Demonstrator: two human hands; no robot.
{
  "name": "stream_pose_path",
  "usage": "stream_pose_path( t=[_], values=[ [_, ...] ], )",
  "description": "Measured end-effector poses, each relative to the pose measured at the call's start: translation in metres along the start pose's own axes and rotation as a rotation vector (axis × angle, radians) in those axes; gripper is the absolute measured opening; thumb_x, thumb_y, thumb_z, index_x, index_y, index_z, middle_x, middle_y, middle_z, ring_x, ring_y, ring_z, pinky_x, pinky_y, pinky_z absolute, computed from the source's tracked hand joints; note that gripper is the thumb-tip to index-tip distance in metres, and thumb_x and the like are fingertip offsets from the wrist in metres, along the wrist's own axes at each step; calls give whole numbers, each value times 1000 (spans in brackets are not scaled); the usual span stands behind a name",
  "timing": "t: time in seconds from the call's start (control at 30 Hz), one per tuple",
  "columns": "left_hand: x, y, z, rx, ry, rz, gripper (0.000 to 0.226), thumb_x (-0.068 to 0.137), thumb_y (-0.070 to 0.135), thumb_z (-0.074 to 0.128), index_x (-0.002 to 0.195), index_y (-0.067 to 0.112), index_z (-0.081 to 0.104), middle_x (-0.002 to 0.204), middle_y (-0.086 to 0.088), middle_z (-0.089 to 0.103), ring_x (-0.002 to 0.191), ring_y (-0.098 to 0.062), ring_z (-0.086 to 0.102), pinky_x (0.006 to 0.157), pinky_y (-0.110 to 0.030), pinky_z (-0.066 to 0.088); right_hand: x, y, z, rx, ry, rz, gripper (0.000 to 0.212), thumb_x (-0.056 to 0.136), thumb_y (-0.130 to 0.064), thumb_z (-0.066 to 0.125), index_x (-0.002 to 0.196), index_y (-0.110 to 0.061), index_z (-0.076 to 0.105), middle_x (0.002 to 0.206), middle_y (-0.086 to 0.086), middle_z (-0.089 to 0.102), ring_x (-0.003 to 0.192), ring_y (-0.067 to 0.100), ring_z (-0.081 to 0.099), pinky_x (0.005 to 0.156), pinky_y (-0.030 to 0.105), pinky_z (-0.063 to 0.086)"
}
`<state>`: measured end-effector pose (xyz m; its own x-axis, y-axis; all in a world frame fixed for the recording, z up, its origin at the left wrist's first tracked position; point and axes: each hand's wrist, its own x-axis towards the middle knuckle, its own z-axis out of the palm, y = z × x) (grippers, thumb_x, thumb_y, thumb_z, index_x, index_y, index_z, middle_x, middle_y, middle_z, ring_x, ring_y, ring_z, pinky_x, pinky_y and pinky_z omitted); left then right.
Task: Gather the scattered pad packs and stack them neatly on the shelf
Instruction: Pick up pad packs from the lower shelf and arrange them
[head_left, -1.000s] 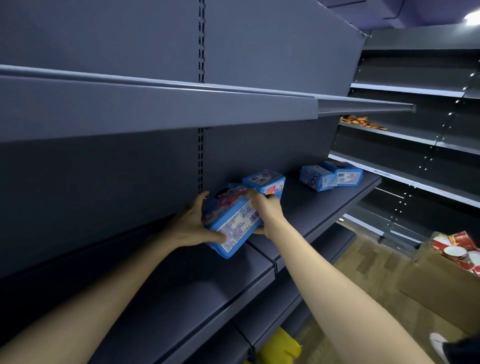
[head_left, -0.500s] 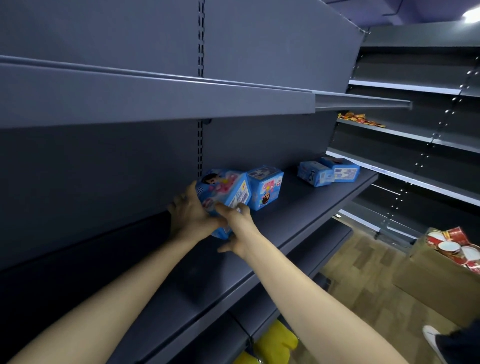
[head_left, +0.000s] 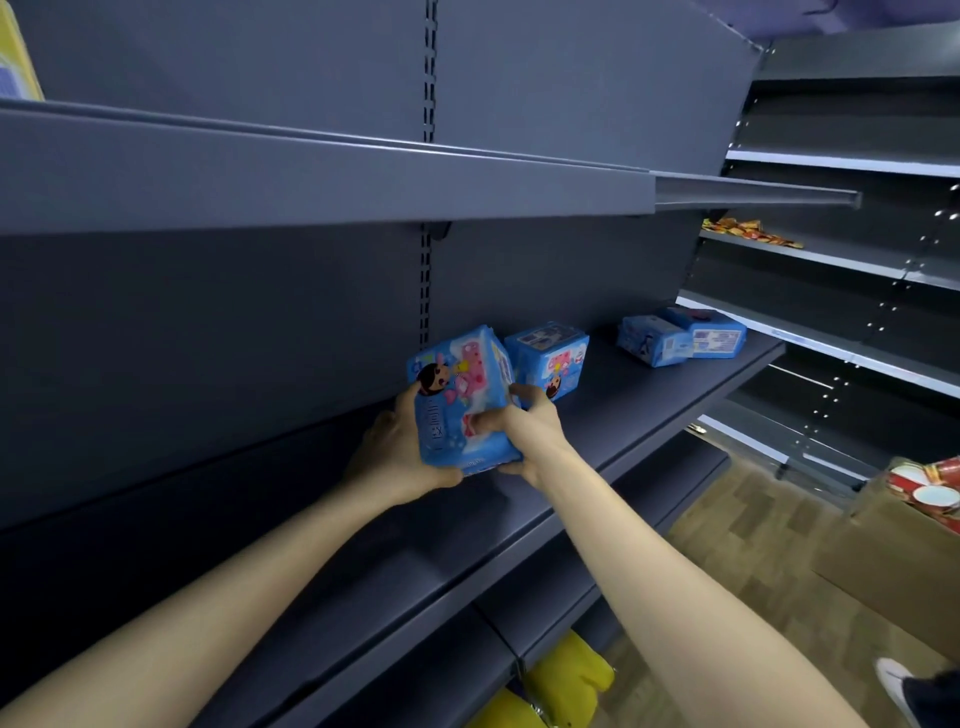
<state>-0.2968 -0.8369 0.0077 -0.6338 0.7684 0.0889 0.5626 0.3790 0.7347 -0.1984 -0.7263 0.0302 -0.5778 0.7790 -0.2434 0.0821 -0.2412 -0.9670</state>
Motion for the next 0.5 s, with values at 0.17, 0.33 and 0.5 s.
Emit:
stream_pose_path(
  t=[0.17, 0.33, 0.5],
  values=[
    [-6, -6, -4, 160, -17, 15, 115, 55, 31, 83, 144, 38, 9, 134, -3, 35, 125, -24, 38, 96, -42, 45, -1, 2, 6, 13, -26, 37, 63, 71, 1, 70, 122, -19, 40, 114, 10, 58, 88, 27, 61, 69, 45, 55],
    [-16, -2, 11, 406, 52, 63, 113, 68, 35, 79, 146, 24, -1, 143, -10, 8, 132, -28, 21, 97, -34, 40, -6, 0, 30, 6, 5, 75, 76, 54, -38, 77, 121, -19, 46, 121, 13, 57, 94, 31, 64, 51, 37, 54],
    [-7, -13, 5, 368, 252, 111, 109, 59, 31, 84, 142, 22, 14, 138, -6, 18, 123, -30, 30, 94, -36, 39, -12, 0, 38, -241, -33, 18, 90, 59, -67, 60, 136, -26, 37, 135, 6, 44, 114, 32, 52, 79, 44, 44]
  ],
)
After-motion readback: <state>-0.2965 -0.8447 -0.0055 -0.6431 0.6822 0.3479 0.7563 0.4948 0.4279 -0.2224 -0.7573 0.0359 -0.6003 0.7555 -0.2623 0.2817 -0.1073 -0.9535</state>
